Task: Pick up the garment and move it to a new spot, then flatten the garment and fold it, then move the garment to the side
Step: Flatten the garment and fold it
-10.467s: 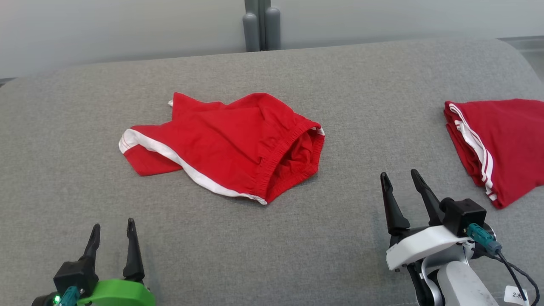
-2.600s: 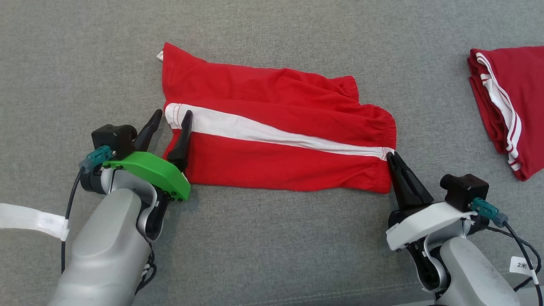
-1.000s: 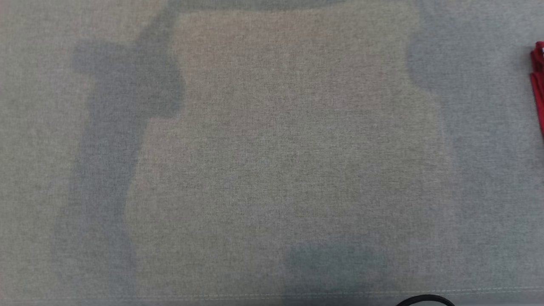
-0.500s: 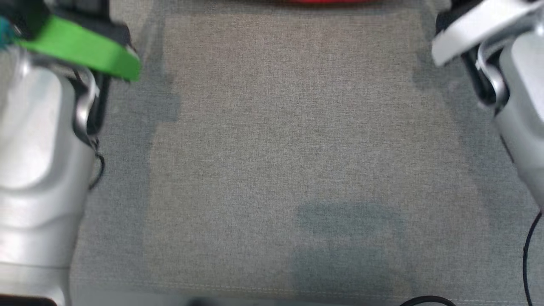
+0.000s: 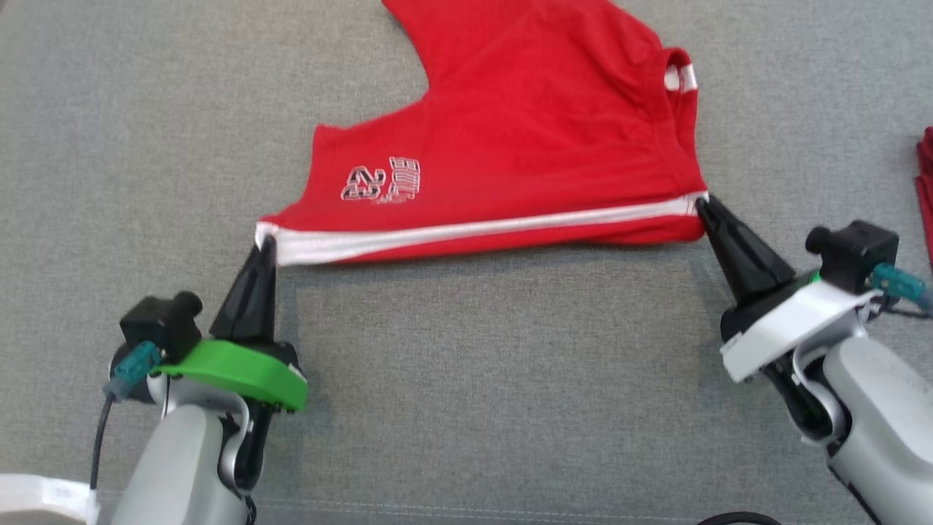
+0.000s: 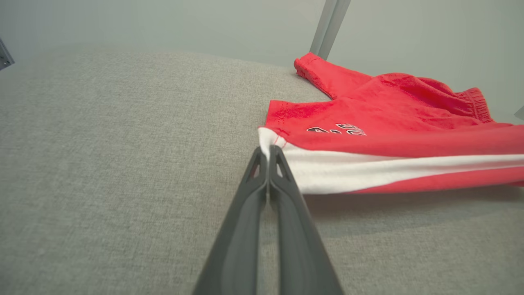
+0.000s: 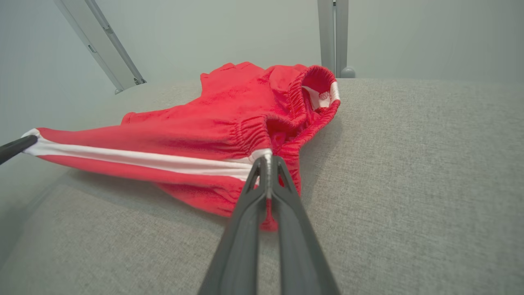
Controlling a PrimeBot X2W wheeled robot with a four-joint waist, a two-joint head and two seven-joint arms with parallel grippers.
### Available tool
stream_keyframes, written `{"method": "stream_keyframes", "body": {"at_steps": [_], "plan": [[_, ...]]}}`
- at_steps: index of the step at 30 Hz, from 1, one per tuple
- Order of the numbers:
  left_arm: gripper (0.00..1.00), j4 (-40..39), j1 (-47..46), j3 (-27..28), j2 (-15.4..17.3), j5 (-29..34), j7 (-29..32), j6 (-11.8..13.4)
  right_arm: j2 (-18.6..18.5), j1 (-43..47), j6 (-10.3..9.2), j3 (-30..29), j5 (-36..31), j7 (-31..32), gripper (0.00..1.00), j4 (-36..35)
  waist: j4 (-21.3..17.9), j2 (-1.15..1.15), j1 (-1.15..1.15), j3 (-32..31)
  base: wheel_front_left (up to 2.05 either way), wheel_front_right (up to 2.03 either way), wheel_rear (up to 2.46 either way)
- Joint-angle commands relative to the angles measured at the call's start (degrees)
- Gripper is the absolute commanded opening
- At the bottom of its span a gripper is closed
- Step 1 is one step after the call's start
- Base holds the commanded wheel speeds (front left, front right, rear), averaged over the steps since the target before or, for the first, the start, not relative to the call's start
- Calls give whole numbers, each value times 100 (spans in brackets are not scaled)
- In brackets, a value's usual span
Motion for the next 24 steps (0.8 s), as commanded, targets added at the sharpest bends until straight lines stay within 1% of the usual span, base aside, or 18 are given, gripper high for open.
{"method": "stream_keyframes", "body": {"at_steps": [1,2,6,8,12,13,18,24], "plan": [[0,49,384,22,8,-70,-17,16,59,449,-14,-117,27,-21,0,-57,-101,0,0,-758,0,0,0],[0,49,384,22,8,-70,-17,16,59,449,-14,-117,27,-21,0,-57,-101,0,0,-758,0,0,0],[0,113,878,84,-12,-135,-17,16,132,1054,-14,-245,-125,-21,0,-140,-92,0,0,-1130,0,0,0],[0,118,1104,145,-24,-162,-17,16,233,1341,-14,-243,-103,-21,0,-169,-100,0,0,-1291,0,0,0],[0,143,1557,244,-72,-180,-17,16,260,1794,-14,-76,-177,-21,0,-169,-132,0,0,-1582,0,0,0],[0,190,1793,287,-90,-182,-17,16,292,2002,-14,8,-169,-21,0,-152,-158,0,0,-1722,0,0,0],[0,224,2280,370,-179,-147,-17,15,262,2424,-14,314,-92,-22,0,-134,-191,0,0,-2017,0,0,0],[0,173,2576,411,-209,-126,-17,14,143,2761,-13,662,142,-21,0,-209,-183,0,0,-2073,0,0,0]]}}
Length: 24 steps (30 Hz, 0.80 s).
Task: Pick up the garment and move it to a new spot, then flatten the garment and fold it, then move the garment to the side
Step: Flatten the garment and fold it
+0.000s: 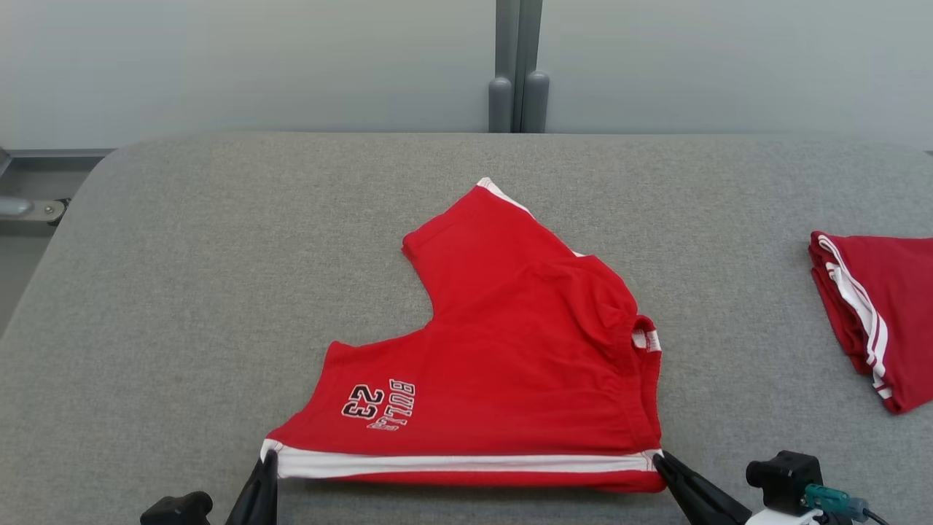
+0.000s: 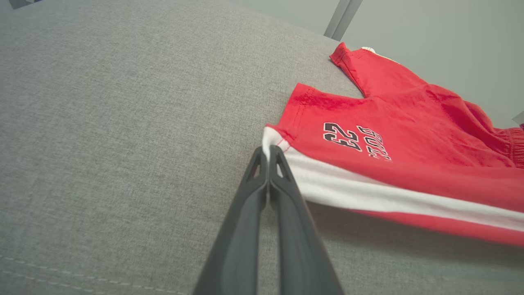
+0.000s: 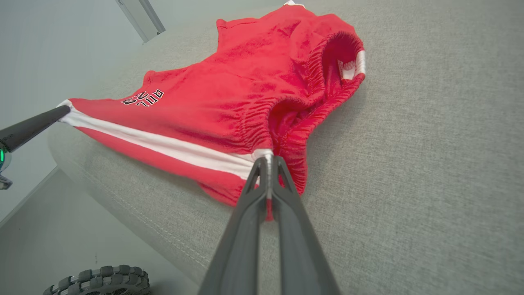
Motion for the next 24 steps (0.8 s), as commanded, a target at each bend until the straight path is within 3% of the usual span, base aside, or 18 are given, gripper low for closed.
{"method": "stream_keyframes", "body": {"at_steps": [1,6,12,17,24], "plan": [[0,-45,58,45,26,28,-17,15,-67,60,-12,45,44,-21,0,-48,-19,0,1,17,0,0,0],[0,-330,-387,-145,206,143,-17,15,-53,-131,-12,-243,12,-19,0,-316,-117,0,1,382,0,0,0],[0,-525,-1649,-564,469,190,-17,15,289,-577,-12,-776,179,-18,0,-493,-308,0,1,1019,0,0,0],[0,-79,-2921,-1010,631,218,-16,15,703,-888,-10,-1308,388,-17,0,-590,-577,0,1,1514,0,0,0],[0,974,-4394,-1462,596,382,-13,15,1161,-1144,-9,-1748,524,-17,0,-703,-986,0,1,2053,0,0,0]]}}
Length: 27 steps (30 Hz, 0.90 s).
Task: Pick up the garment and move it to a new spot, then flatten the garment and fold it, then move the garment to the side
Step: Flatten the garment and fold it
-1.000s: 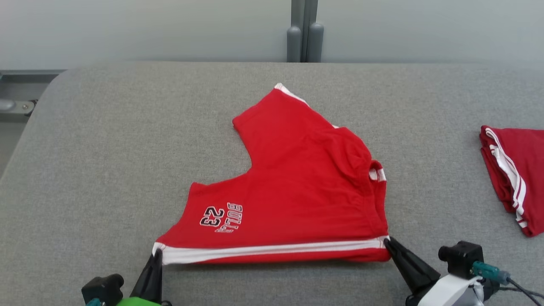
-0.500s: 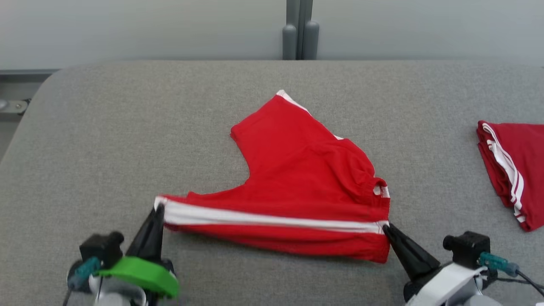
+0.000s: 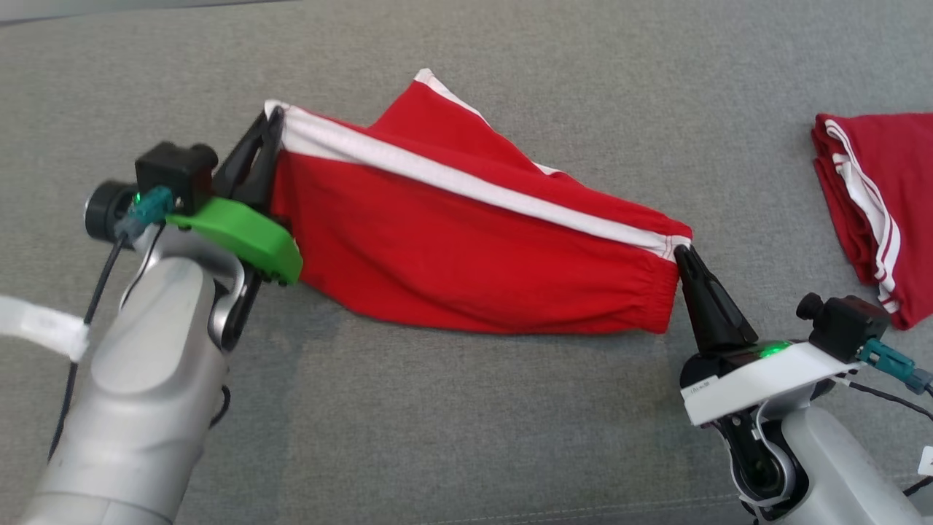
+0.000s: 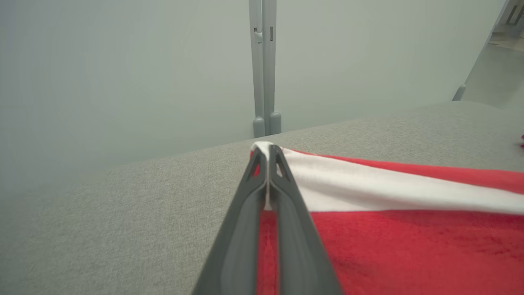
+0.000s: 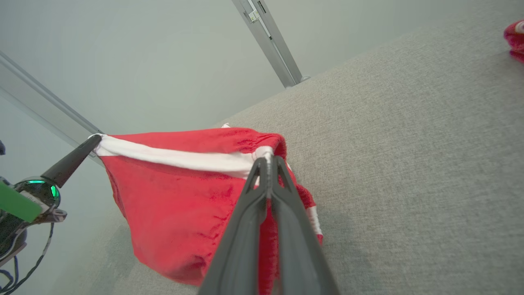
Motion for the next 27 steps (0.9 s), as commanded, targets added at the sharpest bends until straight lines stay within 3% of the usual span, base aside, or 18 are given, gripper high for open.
{"method": "stream_keyframes", "body": {"at_steps": [1,12,25,26,27], "plan": [[0,79,-190,-17,0,56,-6,15,23,-98,-6,-26,4,-12,0,-44,-482,0,0,514,0,0,0],[0,1788,-1918,-427,-14,536,256,84,774,-408,-6,-350,-307,-13,0,-101,-1222,0,0,1138,0,0,0],[0,2787,-2516,-622,-125,666,160,260,1191,-645,-6,-209,-752,-12,0,50,-1432,0,0,1382,0,0,0],[11,2830,-2520,-626,-140,658,140,259,1191,-666,-6,-189,-782,-12,18,69,-1421,0,0,1385,0,0,0],[43,2859,-2511,-638,-173,653,121,259,1196,-662,-6,-167,-805,-12,47,113,-1401,0,0,1378,0,0,0]]}}
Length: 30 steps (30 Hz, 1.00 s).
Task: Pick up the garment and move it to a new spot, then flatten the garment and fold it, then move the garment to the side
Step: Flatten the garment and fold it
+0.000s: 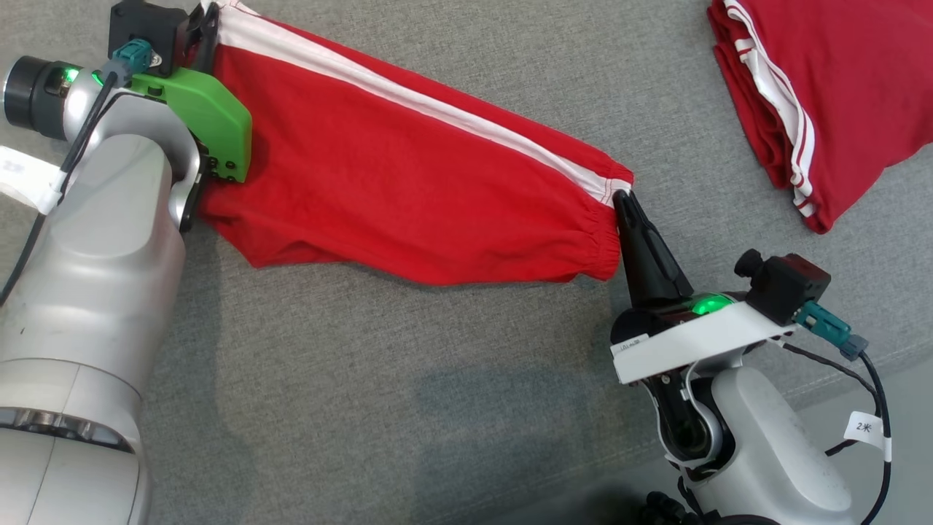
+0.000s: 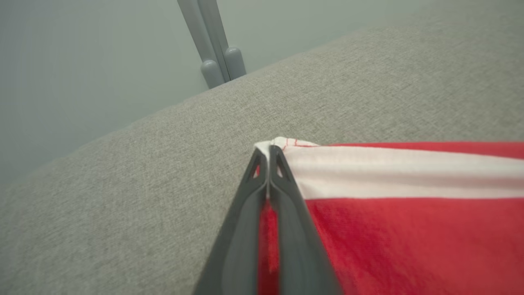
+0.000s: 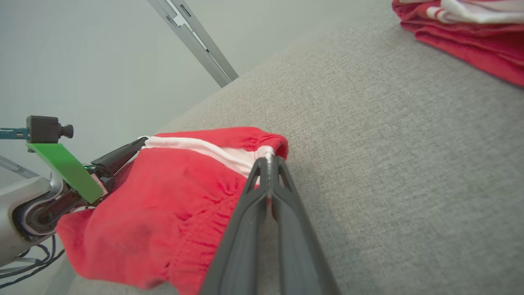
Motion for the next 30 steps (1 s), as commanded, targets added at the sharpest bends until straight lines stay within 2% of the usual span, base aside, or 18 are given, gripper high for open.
{"method": "stream_keyframes", "body": {"at_steps": [1,2,6,13,20,30], "plan": [[94,58,-61,-22,-41,-18,-60,25,3,-75,-6,11,-111,-12,100,58,37,0,0,-2,0,0,0],[100,76,-47,-26,-72,-28,-74,26,6,-92,-6,9,-184,-12,100,70,64,0,0,-14,0,0,0],[100,-19,25,52,-156,-114,-151,74,-25,-69,-6,-222,-616,-12,100,65,201,0,0,-132,0,0,0],[100,-351,451,333,-289,-369,-175,100,1,283,-6,-1060,-1633,-12,100,-129,453,0,0,-505,0,0,0],[100,-169,1040,581,-337,-766,-161,-38,23,599,-6,-1459,-1781,-12,100,-171,548,0,0,-776,0,0,0],[100,305,1574,689,-426,-1164,49,-164,27,709,-6,-1450,-1717,-12,100,-133,463,0,0,-882,0,0,0]]}}
